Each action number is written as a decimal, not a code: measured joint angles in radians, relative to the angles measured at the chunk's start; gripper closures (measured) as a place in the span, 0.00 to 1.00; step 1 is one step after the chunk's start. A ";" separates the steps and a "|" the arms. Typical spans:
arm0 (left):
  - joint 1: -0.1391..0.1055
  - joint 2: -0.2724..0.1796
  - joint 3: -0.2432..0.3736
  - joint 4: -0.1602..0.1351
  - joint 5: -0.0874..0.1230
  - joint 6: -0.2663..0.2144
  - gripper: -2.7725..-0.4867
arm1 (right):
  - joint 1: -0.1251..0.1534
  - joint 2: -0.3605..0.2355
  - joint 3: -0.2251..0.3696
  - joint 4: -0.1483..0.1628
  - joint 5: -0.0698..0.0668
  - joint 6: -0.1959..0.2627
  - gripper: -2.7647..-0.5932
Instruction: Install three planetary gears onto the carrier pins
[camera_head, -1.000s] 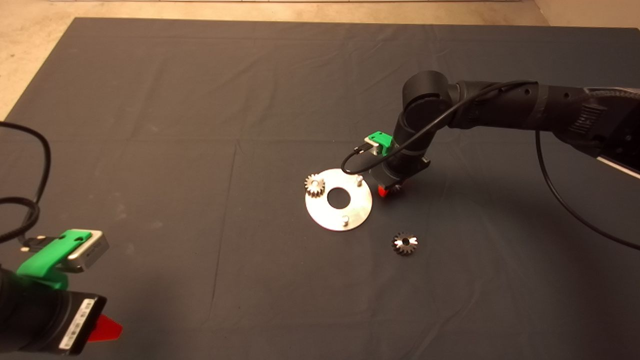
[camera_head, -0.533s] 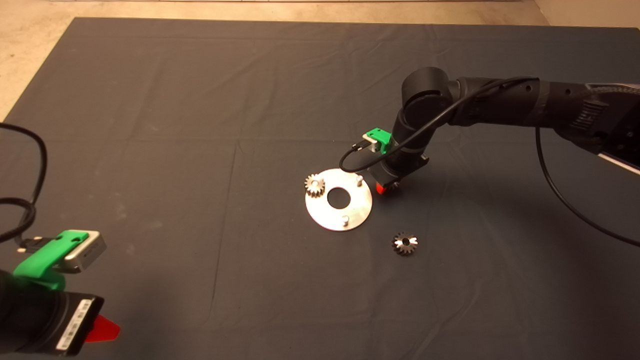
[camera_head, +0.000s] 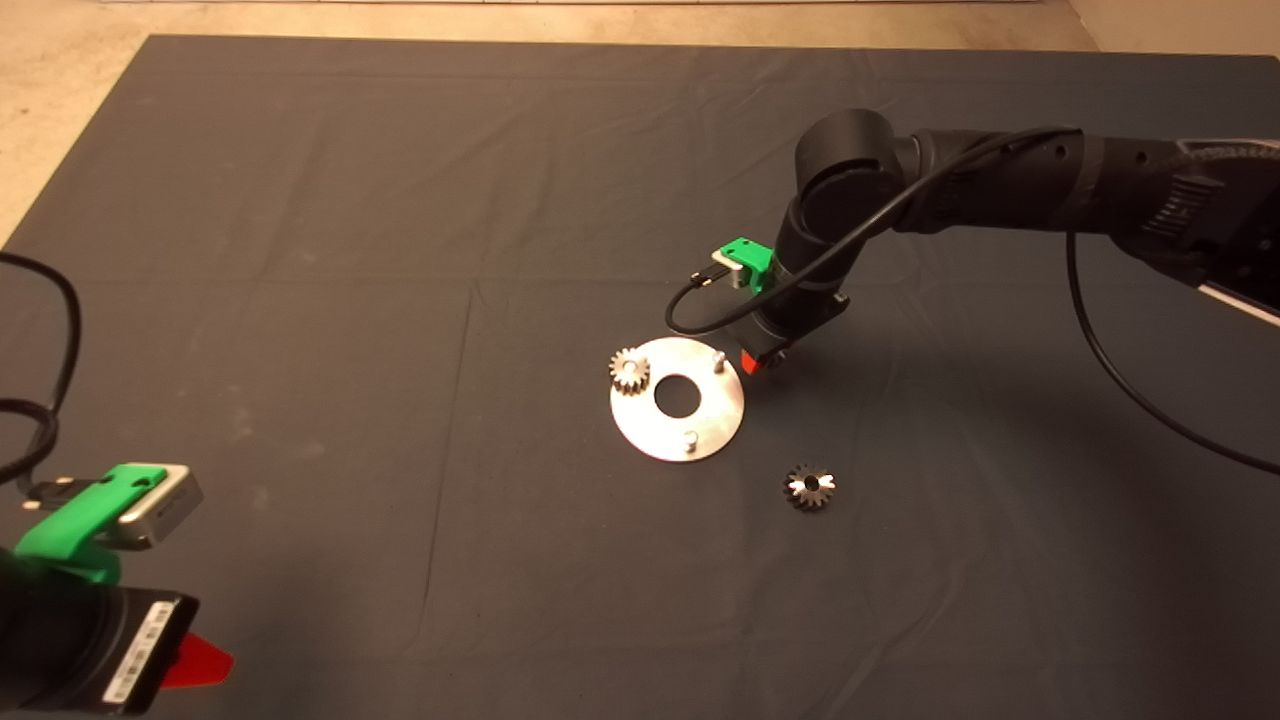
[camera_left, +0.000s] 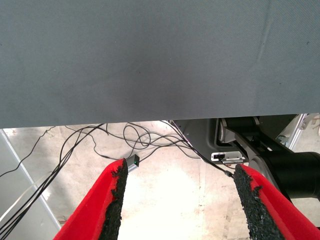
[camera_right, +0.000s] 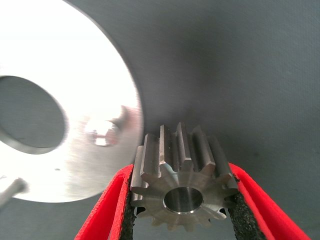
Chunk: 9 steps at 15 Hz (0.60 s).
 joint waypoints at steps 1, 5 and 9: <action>0.000 -0.002 0.000 -0.001 0.000 0.000 0.57 | 0.001 0.005 0.003 0.000 0.002 0.000 0.75; 0.000 -0.007 0.000 -0.004 0.000 0.000 0.57 | 0.007 0.021 0.005 0.000 0.001 0.003 0.76; 0.000 -0.011 0.000 -0.005 0.000 0.000 0.57 | 0.013 0.033 0.007 0.000 0.001 0.004 0.75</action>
